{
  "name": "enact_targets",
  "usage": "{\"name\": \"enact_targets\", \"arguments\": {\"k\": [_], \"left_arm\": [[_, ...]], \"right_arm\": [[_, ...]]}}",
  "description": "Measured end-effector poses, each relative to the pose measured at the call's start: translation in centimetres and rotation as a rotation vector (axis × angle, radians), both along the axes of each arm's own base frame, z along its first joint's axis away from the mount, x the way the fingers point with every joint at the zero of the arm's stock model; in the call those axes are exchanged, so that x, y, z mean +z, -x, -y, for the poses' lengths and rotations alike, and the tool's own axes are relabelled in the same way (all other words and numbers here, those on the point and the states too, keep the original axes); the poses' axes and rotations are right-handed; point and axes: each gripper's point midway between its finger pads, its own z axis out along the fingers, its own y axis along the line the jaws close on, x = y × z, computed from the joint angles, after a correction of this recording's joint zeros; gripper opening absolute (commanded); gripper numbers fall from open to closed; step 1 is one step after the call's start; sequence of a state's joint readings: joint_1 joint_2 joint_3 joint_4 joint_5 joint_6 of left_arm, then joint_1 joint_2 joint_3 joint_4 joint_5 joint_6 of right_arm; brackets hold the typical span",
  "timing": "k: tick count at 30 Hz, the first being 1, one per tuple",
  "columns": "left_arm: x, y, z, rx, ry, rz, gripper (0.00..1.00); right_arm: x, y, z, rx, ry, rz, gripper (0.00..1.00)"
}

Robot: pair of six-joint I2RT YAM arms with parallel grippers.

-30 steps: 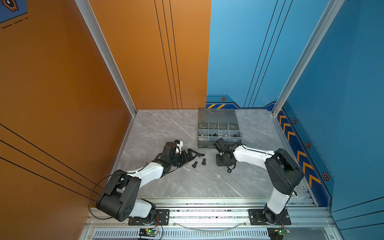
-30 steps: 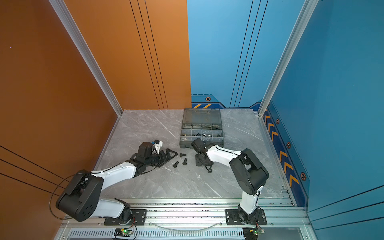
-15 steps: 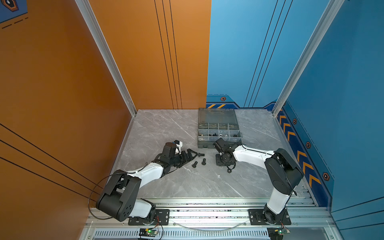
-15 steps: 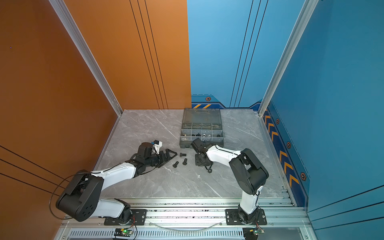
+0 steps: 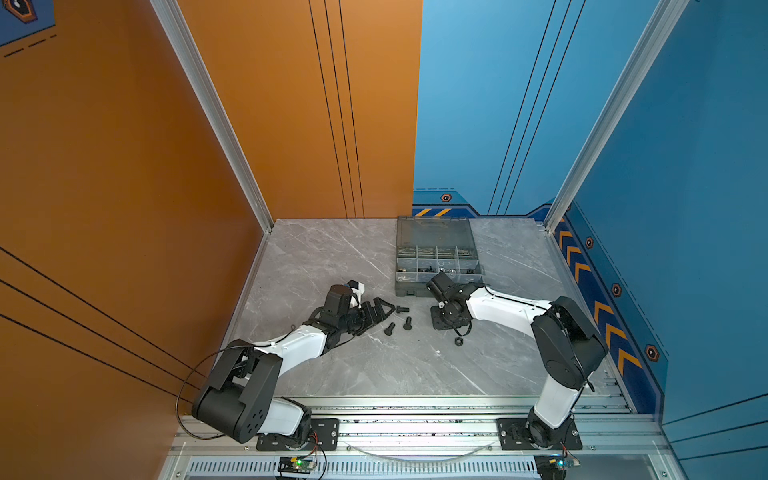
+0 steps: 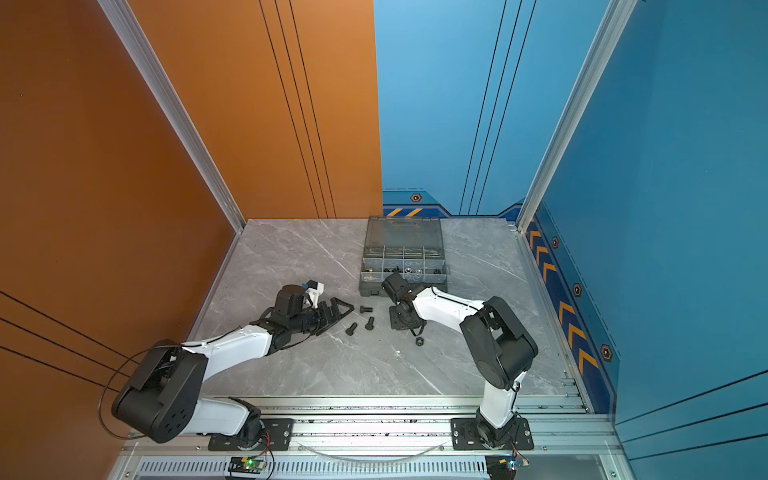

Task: Sort the screws and nuts into containers
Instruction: 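Carry the black nut with the right gripper over the black-nut compartment, then open the right gripper to release the nut beside the first black nut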

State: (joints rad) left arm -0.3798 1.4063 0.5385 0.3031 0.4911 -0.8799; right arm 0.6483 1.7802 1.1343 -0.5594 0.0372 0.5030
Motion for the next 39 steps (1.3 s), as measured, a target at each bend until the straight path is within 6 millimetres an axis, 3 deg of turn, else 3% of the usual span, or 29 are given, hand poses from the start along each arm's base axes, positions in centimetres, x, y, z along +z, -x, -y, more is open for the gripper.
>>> {"name": "enact_targets", "arguments": {"k": [5,10,17,20,23,27,31,34,39], "left_arm": [[0.0,0.0,0.0,0.000,0.000,0.000,0.98],[0.0,0.0,0.0,0.001,0.000,0.000,0.98],[0.0,0.0,0.0,0.001,0.000,0.000,0.98],[0.0,0.0,-0.1,0.002,0.000,-0.001,0.98],[0.0,0.0,-0.1,0.002,0.001,0.000,0.98],[0.0,0.0,-0.1,0.004,0.002,-0.001,0.98],[0.5,-0.1,-0.1,0.006,0.007,0.012,0.98],[1.2,-0.2,-0.3,0.011,0.013,0.028,0.98],[1.5,-0.2,-0.4,0.014,0.016,0.036,0.98]], "right_arm": [[2.1,-1.9,0.3,-0.005,-0.040,0.033,0.04],[4.3,-4.5,1.9,-0.031,-0.061,0.069,0.04],[9.9,-11.0,6.2,-0.124,-0.088,0.193,0.05],[10.8,-13.8,8.0,-0.160,-0.084,0.223,0.05],[9.6,-16.2,9.4,-0.188,-0.072,0.208,0.05],[6.3,-18.0,10.3,-0.204,-0.052,0.143,0.06],[2.6,-18.5,10.7,-0.201,-0.025,0.069,0.06],[1.3,-18.5,10.9,-0.200,-0.016,0.046,0.08],[1.4,-18.5,10.8,-0.192,-0.030,0.039,0.33]]}}
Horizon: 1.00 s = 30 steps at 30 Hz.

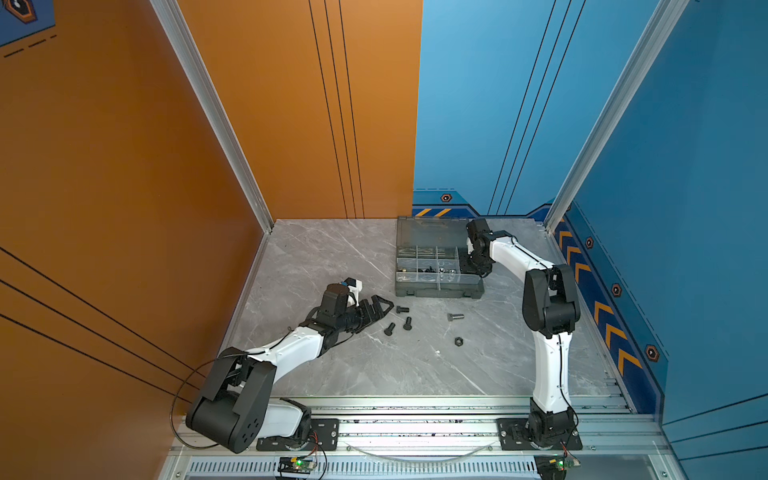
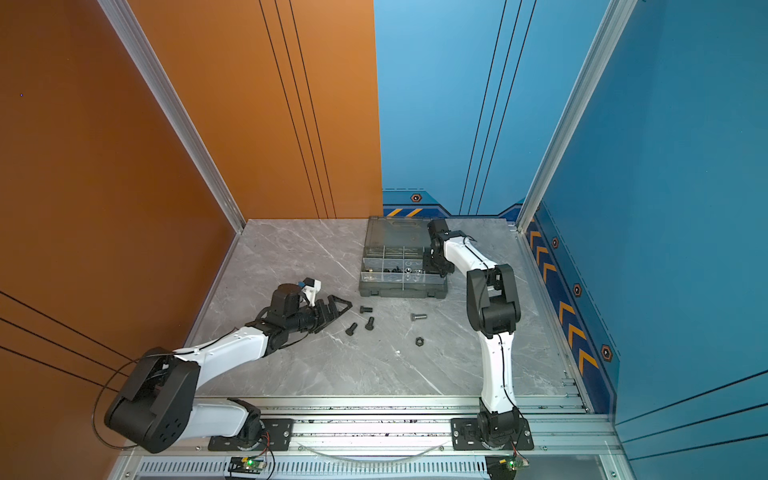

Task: Sort the screws and nuts into containers
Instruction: 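Open the right gripper to release the nut beside the first black nut, then move the open right gripper back to the last black hex nut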

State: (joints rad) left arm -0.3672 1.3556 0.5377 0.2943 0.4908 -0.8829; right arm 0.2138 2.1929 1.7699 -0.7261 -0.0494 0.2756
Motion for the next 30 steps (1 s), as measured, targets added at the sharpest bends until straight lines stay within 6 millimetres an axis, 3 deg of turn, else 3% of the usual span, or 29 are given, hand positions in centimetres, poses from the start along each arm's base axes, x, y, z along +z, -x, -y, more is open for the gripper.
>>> {"name": "enact_targets", "arguments": {"k": [8,14,18,20,24,30], "left_arm": [[-0.1,0.1,0.0,0.000,-0.003,-0.007,0.98],[0.2,0.3,-0.1,-0.001,-0.003,-0.006,0.98],[0.4,0.4,-0.2,-0.001,-0.004,-0.003,0.98],[0.5,0.5,-0.2,-0.001,-0.003,-0.002,0.98],[0.9,0.7,-0.3,-0.001,-0.002,0.005,0.98],[0.9,0.9,-0.4,-0.003,-0.008,-0.002,0.98]], "right_arm": [[1.2,0.3,0.0,0.011,-0.003,0.015,0.42],[6.7,3.3,0.6,0.012,-0.020,0.096,0.45],[9.4,6.9,0.8,0.011,-0.039,0.149,0.48],[9.3,9.1,0.8,0.009,-0.049,0.150,0.49],[6.7,14.1,0.2,0.011,-0.069,0.087,0.50],[3.1,20.9,-2.3,0.045,-0.088,0.009,0.51]]}}
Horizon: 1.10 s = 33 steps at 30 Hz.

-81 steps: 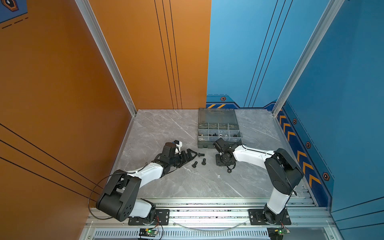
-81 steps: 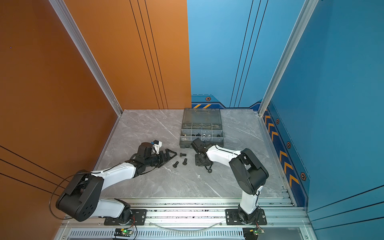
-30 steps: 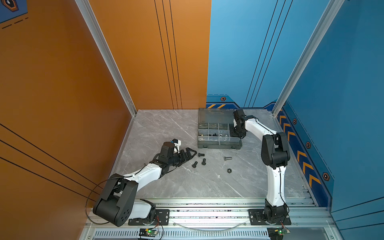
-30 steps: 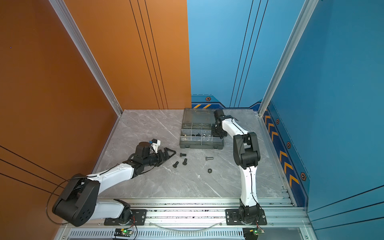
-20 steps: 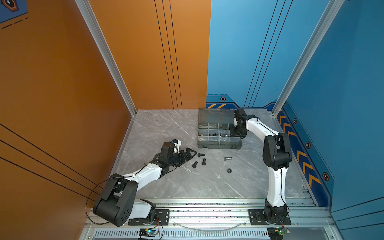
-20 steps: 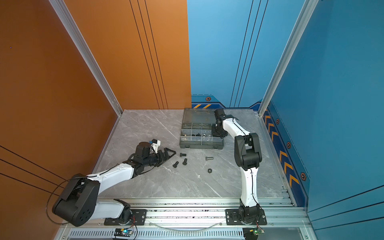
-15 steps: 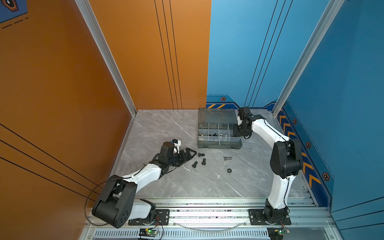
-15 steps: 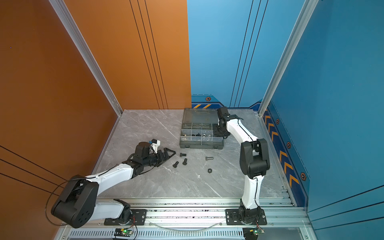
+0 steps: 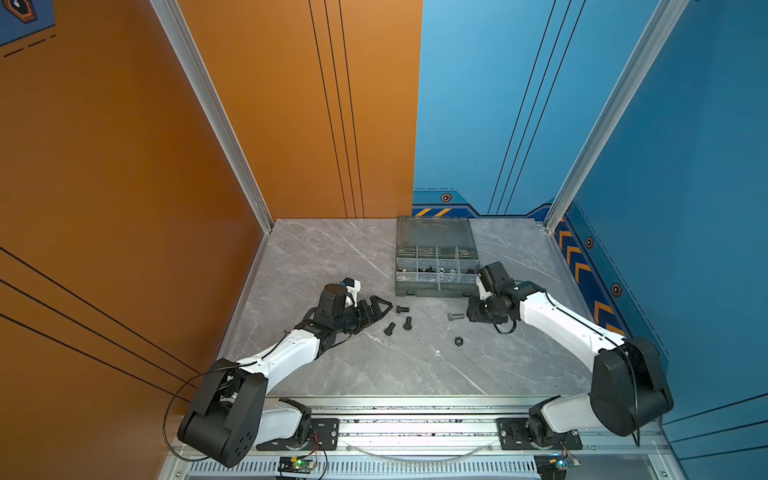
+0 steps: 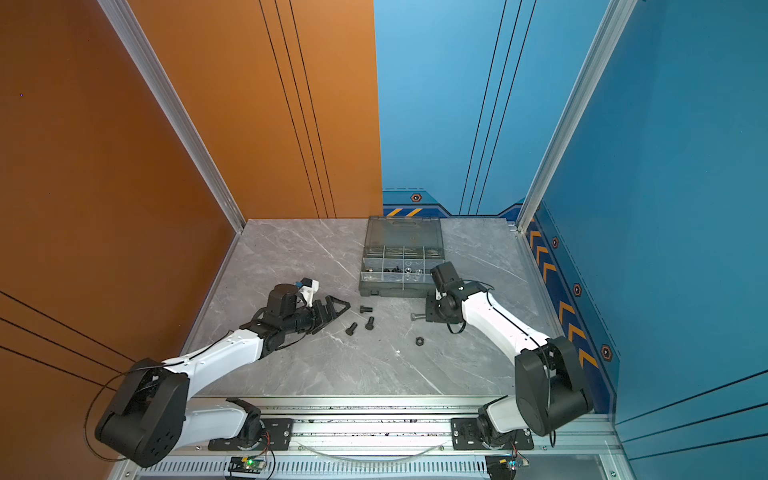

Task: Sort the screws and nuts into containers
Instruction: 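Move the open right gripper back to the last black hex nut, then close the right gripper on the last black hex nut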

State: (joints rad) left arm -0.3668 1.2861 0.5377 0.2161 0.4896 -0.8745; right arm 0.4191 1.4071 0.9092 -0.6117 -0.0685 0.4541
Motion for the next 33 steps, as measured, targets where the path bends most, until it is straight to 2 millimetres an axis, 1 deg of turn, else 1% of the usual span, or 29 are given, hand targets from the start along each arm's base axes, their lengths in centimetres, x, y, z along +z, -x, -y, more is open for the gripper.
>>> {"name": "enact_targets", "arguments": {"k": [2,4,7,13,19,22,27,33], "left_arm": [[-0.1,0.0,0.0,-0.001,-0.001,-0.003,0.98],[-0.1,0.1,0.0,-0.002,-0.003,-0.002,0.98],[-0.1,0.1,0.0,-0.002,-0.004,-0.002,0.98],[-0.1,0.1,0.0,-0.003,-0.004,-0.001,0.98],[-0.1,0.0,0.0,-0.003,-0.005,0.001,0.98],[-0.1,0.1,0.0,-0.003,-0.005,0.001,0.98],[-0.1,0.1,0.0,-0.003,-0.005,0.001,0.98],[-0.1,0.0,0.0,-0.003,-0.005,0.001,0.98]], "right_arm": [[-0.8,1.9,-0.9,0.012,-0.004,-0.014,0.52],[-1.4,3.1,-1.5,0.014,-0.004,-0.023,0.52],[-2.3,4.0,-2.0,0.003,-0.004,-0.034,0.52],[-3.2,3.9,-2.7,-0.025,-0.006,-0.038,0.52],[-4.5,4.1,-3.5,-0.010,0.013,-0.065,0.52],[-4.7,4.1,-3.7,-0.002,0.026,-0.066,0.51],[-5.0,3.8,-3.9,0.004,0.046,-0.065,0.50],[-5.7,3.5,-3.6,0.021,0.085,-0.069,0.48]]}}
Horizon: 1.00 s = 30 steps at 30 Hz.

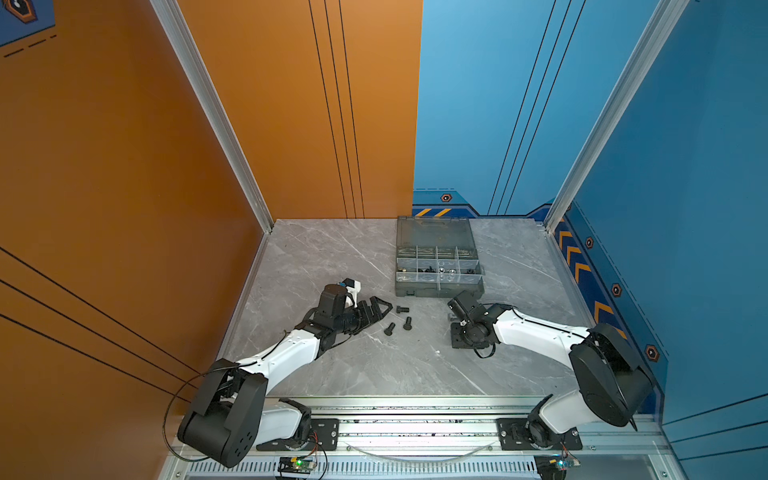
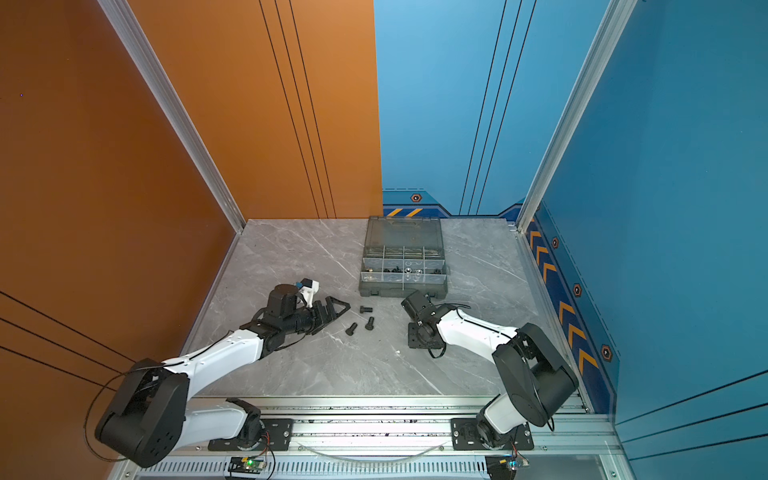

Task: Sort the screws and nuts into containers
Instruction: 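Close the right gripper on the last black hex nut, then carry the black nut with the right gripper toward the organizer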

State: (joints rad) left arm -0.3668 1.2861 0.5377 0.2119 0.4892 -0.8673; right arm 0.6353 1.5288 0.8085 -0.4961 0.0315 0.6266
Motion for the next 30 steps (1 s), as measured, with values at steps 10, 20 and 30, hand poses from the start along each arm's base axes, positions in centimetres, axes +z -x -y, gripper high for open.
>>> {"name": "enact_targets", "arguments": {"k": [10,20,30], "left_arm": [[-0.01,0.00,0.00,0.000,0.000,0.000,0.98],[0.01,-0.01,0.01,0.000,0.001,0.001,0.98],[-0.02,-0.05,0.01,0.001,0.001,0.002,0.98]], "right_arm": [[-0.41,-0.14,-0.07,0.009,0.014,-0.009,0.43],[-0.39,-0.46,-0.05,0.020,0.034,0.003,0.23],[-0.30,-0.66,-0.02,0.021,0.031,0.003,0.08]]}}
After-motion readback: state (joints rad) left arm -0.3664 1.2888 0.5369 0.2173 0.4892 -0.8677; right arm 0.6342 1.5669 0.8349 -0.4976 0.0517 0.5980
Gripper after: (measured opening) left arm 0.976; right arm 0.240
